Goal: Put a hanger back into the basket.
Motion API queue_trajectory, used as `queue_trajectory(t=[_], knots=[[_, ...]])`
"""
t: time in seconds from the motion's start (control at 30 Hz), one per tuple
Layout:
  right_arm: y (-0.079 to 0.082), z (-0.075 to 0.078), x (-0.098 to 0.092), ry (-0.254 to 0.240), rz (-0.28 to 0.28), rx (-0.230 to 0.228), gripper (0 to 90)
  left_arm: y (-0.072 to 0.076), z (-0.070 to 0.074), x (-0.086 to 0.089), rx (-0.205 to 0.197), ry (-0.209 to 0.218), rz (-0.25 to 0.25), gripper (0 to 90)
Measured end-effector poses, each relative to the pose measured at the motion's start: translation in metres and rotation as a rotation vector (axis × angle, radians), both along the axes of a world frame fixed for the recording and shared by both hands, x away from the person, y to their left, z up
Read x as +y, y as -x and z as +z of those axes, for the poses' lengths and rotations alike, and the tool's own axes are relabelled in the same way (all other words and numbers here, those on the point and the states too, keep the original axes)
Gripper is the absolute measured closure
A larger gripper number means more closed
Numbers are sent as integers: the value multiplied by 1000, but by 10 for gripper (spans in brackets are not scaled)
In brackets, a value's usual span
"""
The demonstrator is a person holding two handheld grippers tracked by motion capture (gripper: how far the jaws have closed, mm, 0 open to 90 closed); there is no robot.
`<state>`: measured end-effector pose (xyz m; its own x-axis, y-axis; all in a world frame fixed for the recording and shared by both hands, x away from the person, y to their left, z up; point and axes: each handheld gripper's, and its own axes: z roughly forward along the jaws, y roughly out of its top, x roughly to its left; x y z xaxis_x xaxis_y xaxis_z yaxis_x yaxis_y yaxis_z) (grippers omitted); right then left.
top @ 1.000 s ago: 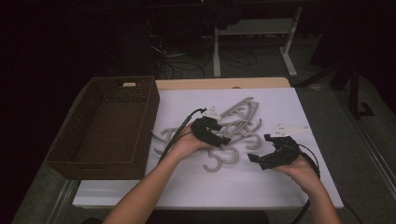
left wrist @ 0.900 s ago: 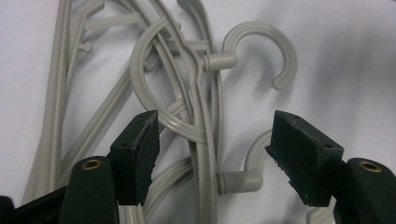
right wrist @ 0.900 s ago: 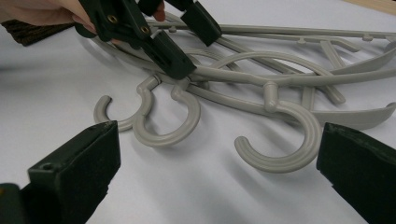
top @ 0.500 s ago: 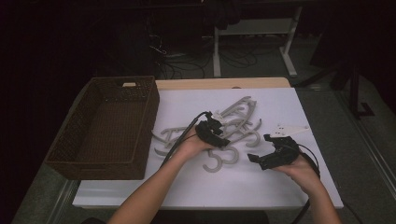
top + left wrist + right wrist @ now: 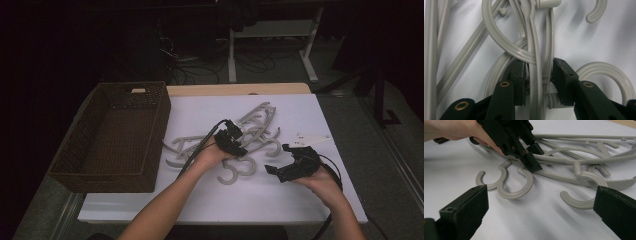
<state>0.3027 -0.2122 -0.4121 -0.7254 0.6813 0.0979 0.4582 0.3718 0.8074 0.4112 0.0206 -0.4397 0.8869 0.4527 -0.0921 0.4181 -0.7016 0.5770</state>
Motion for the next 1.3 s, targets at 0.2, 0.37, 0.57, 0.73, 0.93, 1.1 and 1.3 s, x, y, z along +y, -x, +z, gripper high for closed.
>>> queue_trajectory(t=[0.2,0.37,0.57,0.73,0.93,1.1,1.3], knots=[[0,0,0,-1,1,0,0,1,3,0,10,23,8,753],[0,0,1,5,4,-1,0,0,6,3,4,39,19,802],[0,-1,1,8,9,-1,0,-3,9,8,11,42,21,816],[0,-1,2,7,9,2,0,-4,17,14,11,75,25,820],[0,-1,2,7,11,0,0,-3,29,17,-16,89,36,824],[0,0,1,0,9,-1,0,-4,44,21,-40,108,44,826],[1,0,-1,-7,7,-3,0,-4,65,27,-47,139,51,825]])
